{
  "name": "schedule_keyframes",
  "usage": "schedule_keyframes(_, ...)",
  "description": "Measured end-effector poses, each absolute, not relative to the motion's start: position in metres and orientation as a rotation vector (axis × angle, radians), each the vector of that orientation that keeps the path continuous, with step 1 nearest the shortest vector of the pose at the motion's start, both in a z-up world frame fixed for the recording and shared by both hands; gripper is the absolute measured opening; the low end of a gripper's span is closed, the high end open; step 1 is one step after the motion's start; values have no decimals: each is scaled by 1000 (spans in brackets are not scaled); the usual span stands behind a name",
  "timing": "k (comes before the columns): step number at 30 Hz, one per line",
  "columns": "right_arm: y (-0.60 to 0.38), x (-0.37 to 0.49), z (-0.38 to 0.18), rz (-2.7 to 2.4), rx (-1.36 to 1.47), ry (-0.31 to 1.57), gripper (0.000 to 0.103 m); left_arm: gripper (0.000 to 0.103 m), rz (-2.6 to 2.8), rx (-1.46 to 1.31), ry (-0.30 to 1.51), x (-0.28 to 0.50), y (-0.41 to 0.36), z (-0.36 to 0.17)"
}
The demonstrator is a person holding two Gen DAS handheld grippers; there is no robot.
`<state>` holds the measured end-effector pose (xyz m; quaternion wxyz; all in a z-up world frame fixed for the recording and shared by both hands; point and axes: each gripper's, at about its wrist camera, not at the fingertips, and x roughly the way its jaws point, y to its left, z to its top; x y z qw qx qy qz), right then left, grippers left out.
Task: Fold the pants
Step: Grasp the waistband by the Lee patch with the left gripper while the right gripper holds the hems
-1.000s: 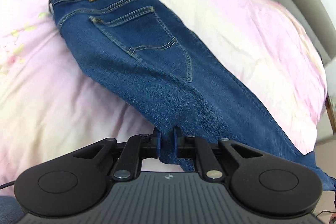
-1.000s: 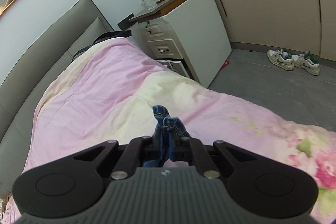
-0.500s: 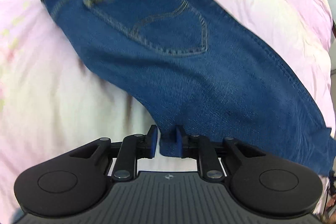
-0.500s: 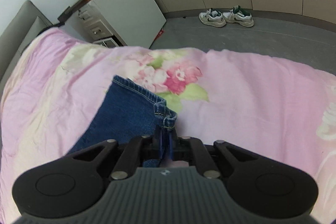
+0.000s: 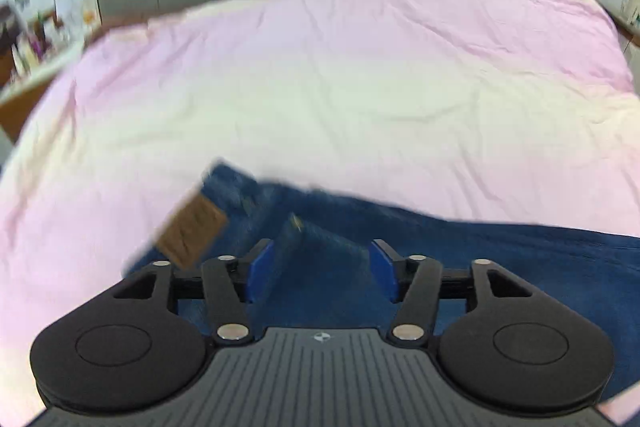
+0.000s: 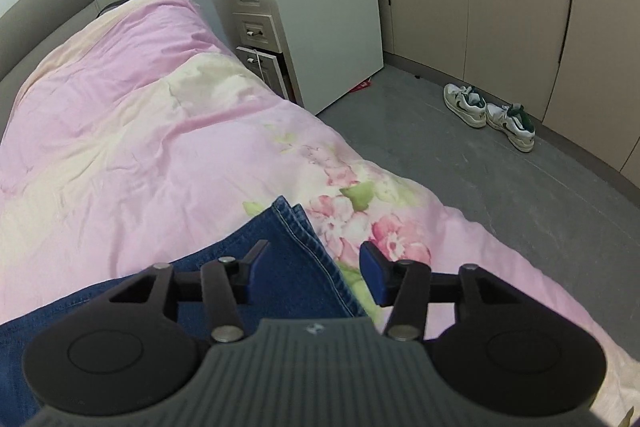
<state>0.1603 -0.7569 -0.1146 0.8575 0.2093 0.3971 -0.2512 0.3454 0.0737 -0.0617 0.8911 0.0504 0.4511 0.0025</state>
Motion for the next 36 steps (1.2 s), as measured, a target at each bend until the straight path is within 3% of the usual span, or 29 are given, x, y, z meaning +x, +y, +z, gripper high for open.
schedule_keyframes(3,-755,188,-124,-504,398,873,46,80,50,177,928,377,83,-74)
schedule_keyframes(13,-769,239,-155,-575,423,901,46,79,215,16,1038,449,142,-137)
schedule_keyframes(15,-774,241,-157,-593,450,891,46,62,196,-17,1048,450,143,-142)
schedule_keyframes(17,-777,244,-158,-599,452,884,46,36,197,-47,1051,450,143,-145)
schedule_keyframes(19,-778,243,-158,-592,458,869,47,22,187,-55,1034,447,137,-144)
schedule_keyframes(25,-780,252,-161,-571,464,880,46,19,219,-53,951,429,134,-127)
schedule_keyframes(26,-780,253,-164,-548,475,891,41,19,215,-63,945,426,136,-123)
schedule_keyframes(28,-776,254,-168,-513,497,912,23,19,212,-71,928,421,136,-115)
schedule_keyframes(29,-773,253,-169,-498,494,921,5,19,214,-71,923,420,135,-111)
schedule_keyframes(36,-765,230,-143,-619,411,754,0,18,301,-104,824,412,147,-97)
